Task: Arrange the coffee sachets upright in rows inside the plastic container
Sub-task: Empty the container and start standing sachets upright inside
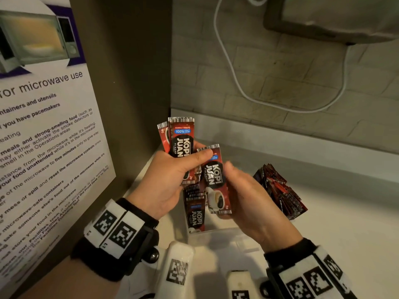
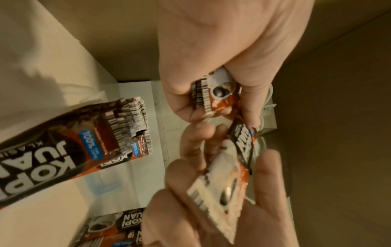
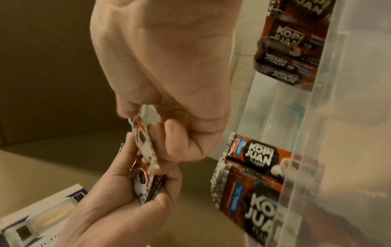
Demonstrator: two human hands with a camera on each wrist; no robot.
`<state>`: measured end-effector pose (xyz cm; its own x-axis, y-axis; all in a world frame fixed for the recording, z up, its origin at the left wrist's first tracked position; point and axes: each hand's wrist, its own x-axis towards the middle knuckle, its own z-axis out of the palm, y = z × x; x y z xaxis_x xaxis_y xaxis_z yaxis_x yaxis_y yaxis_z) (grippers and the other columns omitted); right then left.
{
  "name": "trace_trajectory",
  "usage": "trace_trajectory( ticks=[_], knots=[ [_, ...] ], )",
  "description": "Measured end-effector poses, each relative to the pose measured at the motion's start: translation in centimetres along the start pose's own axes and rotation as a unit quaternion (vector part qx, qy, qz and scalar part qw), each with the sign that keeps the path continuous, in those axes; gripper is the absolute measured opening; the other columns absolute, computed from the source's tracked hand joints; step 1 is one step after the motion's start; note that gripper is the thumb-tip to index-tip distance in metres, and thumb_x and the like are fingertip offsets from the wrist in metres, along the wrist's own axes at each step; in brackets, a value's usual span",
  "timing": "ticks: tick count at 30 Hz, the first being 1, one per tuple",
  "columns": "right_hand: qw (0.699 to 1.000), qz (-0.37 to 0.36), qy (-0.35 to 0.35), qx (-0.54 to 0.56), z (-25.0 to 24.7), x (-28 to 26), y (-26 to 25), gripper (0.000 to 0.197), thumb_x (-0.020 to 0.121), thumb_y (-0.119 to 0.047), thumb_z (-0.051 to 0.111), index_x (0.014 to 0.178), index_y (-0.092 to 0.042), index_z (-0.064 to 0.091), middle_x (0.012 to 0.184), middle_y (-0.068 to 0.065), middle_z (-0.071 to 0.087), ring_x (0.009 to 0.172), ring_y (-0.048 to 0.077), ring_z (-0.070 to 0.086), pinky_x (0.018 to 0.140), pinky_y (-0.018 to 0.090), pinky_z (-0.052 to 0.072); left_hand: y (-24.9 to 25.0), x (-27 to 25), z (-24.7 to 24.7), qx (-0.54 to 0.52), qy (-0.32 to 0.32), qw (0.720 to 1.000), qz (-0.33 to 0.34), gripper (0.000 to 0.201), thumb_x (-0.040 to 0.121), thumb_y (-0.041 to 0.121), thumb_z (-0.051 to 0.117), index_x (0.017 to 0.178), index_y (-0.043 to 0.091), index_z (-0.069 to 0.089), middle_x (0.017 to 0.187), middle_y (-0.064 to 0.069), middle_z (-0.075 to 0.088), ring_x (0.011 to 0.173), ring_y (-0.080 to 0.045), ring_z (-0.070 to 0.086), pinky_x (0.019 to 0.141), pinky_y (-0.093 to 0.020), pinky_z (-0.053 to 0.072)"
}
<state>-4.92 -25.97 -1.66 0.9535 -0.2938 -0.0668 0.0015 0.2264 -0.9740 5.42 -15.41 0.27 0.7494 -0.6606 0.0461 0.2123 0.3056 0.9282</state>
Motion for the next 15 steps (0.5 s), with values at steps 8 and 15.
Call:
trace_trajectory(
  ticks=[8, 15],
  knots=[
    [0.959, -0.081, 0.221, -0.158, -2.7, 0.2, 0.1, 0.007, 0.074, -0.008, 0.075, 0.079, -0.009, 0.071, 0.075, 0.013, 0.071, 0.054, 0.018, 0.062, 0.051, 0.027, 0.051, -0.3, 0.3, -0.7, 0.018, 0.086, 0.996, -0.03, 0.022, 0.077, 0.029, 0.072, 0.093, 0.014, 0.069, 0.075, 0.007, 0.065, 0.064, -0.007, 0.053, 0.062, -0.027, 0.046],
    [0.954, 0.059, 0.204, -0.211, -4.6, 2.8, 3.3, 0.014, 0.082, 0.012, 0.061, 0.076, 0.0, 0.062, 0.076, 0.011, 0.069, 0.068, 0.018, 0.069, 0.062, 0.025, 0.057, -0.8, 0.6, -2.1, 0.003, 0.127, 0.99, -0.058, 0.013, 0.082, 0.029, 0.071, 0.085, 0.017, 0.066, 0.063, 0.008, 0.058, 0.052, -0.002, 0.052, 0.068, -0.028, 0.044]
  ],
)
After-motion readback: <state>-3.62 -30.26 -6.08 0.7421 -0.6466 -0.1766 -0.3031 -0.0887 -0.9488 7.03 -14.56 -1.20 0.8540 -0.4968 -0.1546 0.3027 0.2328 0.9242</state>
